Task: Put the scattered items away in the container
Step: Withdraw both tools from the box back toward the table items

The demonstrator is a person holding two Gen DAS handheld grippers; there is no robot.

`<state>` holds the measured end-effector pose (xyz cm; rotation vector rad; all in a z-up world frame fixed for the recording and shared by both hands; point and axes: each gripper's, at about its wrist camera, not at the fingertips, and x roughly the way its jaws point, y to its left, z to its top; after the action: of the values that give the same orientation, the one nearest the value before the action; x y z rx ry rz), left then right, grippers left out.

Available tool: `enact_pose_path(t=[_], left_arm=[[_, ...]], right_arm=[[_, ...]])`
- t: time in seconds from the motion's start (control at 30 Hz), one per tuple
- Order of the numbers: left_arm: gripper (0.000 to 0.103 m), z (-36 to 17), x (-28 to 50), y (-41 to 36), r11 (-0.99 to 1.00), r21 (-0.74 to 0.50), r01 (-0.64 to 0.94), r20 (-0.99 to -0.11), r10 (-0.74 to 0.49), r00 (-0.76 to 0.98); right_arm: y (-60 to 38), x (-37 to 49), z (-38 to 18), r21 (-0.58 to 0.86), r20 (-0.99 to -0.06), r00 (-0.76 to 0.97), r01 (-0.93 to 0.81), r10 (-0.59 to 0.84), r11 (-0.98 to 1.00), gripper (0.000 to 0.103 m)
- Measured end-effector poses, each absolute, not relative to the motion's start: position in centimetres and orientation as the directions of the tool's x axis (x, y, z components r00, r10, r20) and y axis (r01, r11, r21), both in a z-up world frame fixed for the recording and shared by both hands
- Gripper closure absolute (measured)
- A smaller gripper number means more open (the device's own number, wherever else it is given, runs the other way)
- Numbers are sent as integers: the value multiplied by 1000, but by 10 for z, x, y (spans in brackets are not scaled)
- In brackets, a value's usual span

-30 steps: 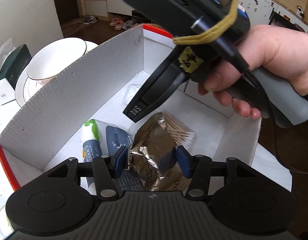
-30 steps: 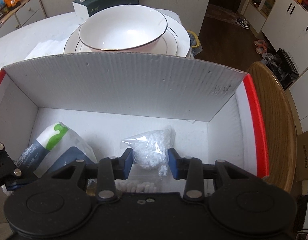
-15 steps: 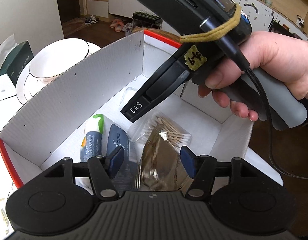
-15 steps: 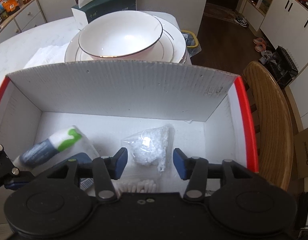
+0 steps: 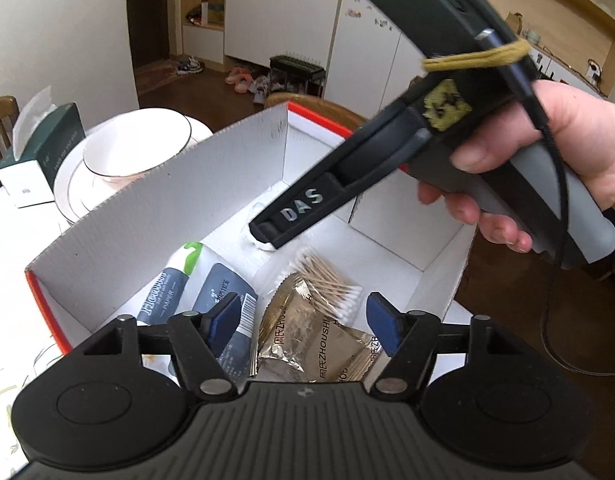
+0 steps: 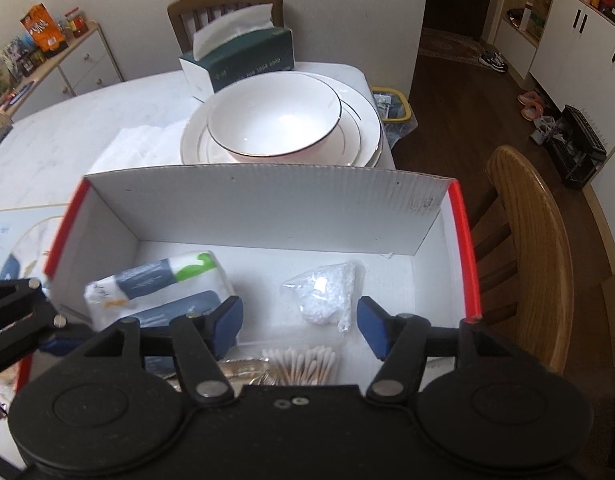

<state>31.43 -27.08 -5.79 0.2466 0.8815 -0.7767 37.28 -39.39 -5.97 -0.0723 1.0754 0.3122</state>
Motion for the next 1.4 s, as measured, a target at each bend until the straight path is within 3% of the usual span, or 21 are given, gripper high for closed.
enact_pose_path(t=[0.73, 0.83, 1.13, 1.23, 1.4], left_arm=[[29, -30, 284, -226, 731, -158, 664, -672, -572, 469], [22, -26, 279, -217, 735, -156, 660, -662, -574, 482], [14, -14, 260, -183, 750, -179, 636, -635, -582, 508], [3, -12, 251, -170, 762, -161, 627, -630, -569, 530], [1, -8, 238, -146, 793, -121, 597, -623, -529, 577]], right_arm=[[-395, 312, -4, 125, -781, 561, -288, 273, 949, 14], [-389, 300, 3, 116, -768, 577, -299, 277, 947, 13], [-362, 264, 18, 87, -725, 630, -317, 279, 944, 11], [-348, 253, 20, 79, -714, 641, -326, 281, 942, 11], [-324, 236, 17, 62, -715, 639, -346, 284, 936, 11]])
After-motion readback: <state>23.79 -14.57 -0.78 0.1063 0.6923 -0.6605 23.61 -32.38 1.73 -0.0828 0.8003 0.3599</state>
